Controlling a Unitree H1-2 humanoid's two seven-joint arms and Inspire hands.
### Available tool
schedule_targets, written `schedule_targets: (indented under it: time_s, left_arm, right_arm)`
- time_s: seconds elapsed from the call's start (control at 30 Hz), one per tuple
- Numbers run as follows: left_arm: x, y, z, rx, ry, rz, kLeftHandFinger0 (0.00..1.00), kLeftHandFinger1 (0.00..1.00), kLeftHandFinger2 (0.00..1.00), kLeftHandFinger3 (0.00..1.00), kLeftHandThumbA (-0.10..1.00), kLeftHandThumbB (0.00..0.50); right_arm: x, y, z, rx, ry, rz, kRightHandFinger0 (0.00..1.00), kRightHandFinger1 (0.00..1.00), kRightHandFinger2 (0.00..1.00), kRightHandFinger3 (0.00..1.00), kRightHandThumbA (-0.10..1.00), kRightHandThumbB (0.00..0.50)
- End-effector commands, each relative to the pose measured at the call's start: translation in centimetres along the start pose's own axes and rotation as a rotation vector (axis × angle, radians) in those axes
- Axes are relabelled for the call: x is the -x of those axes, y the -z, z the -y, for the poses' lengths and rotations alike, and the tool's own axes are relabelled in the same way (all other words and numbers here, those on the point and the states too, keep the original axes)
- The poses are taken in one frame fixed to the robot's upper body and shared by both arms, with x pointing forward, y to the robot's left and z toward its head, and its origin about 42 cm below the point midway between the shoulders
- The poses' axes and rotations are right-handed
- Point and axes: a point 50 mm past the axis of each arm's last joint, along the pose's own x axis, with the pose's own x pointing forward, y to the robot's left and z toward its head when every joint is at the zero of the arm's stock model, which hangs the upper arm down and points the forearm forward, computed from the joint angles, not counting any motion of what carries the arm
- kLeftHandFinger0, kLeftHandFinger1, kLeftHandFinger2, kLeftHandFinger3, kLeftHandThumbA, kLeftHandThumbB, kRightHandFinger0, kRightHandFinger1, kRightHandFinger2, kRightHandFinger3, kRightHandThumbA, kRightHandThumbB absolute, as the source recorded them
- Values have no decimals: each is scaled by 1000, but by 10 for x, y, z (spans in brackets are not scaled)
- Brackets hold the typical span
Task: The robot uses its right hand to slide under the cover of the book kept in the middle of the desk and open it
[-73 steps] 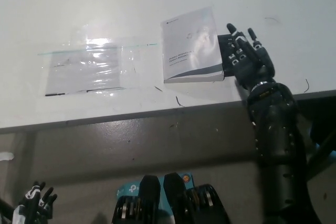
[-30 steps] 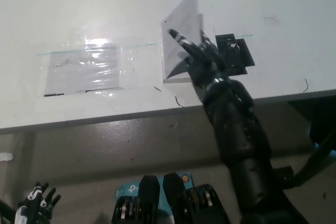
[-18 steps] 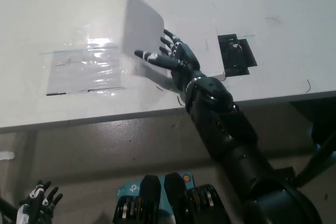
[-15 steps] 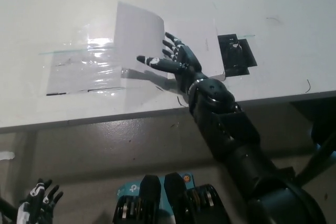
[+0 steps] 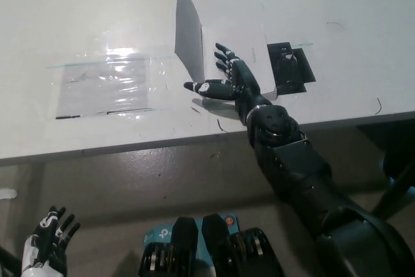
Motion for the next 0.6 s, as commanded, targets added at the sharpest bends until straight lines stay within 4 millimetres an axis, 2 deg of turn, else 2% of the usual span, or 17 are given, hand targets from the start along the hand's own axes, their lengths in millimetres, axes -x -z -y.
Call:
schedule_targets:
  time_s: [0.0, 0.03, 0.1, 0.23, 0.33, 0.43, 0.5, 0.57]
  left_arm:
    - [-5, -11, 6, -24, 15, 21, 754, 712, 751, 808, 857, 153]
    - [-6, -10, 6, -25, 21, 20, 755, 717, 748, 812, 865, 148]
    - [-4, -10, 6, -26, 7, 20, 730, 695, 724, 781, 853, 149]
    - [-5, -10, 4, -29, 6, 17, 723, 705, 728, 786, 855, 154]
    - [-5, -9, 4, -30, 3, 17, 719, 703, 722, 787, 856, 135]
    - [-4, -8, 3, -29, 9, 16, 731, 718, 757, 808, 860, 146]
    - [-4, -8, 2, -28, 12, 16, 729, 719, 759, 802, 857, 142]
    - [-3, -8, 1, -24, 5, 16, 711, 701, 741, 790, 853, 147]
  right_arm:
    - [2, 14, -5, 68, -32, -53, 1000, 1000, 1000, 1000, 1000, 274]
    - [2, 16, -7, 104, -47, -56, 1000, 1000, 1000, 1000, 1000, 281]
    - [4, 19, -12, 125, -76, -52, 1000, 1000, 1000, 1000, 1000, 258]
    - [6, 21, -16, 110, -78, -52, 1000, 1000, 1000, 1000, 1000, 240]
    - [5, 19, -17, 122, -76, -50, 1000, 1000, 1000, 1000, 1000, 238]
    - [5, 18, -17, 122, -80, -48, 1000, 1000, 1000, 1000, 1000, 230]
    - [5, 16, -16, 114, -79, -43, 1000, 1000, 1000, 1000, 1000, 230]
    - [4, 12, -15, 85, -84, -33, 1000, 1000, 1000, 1000, 1000, 255]
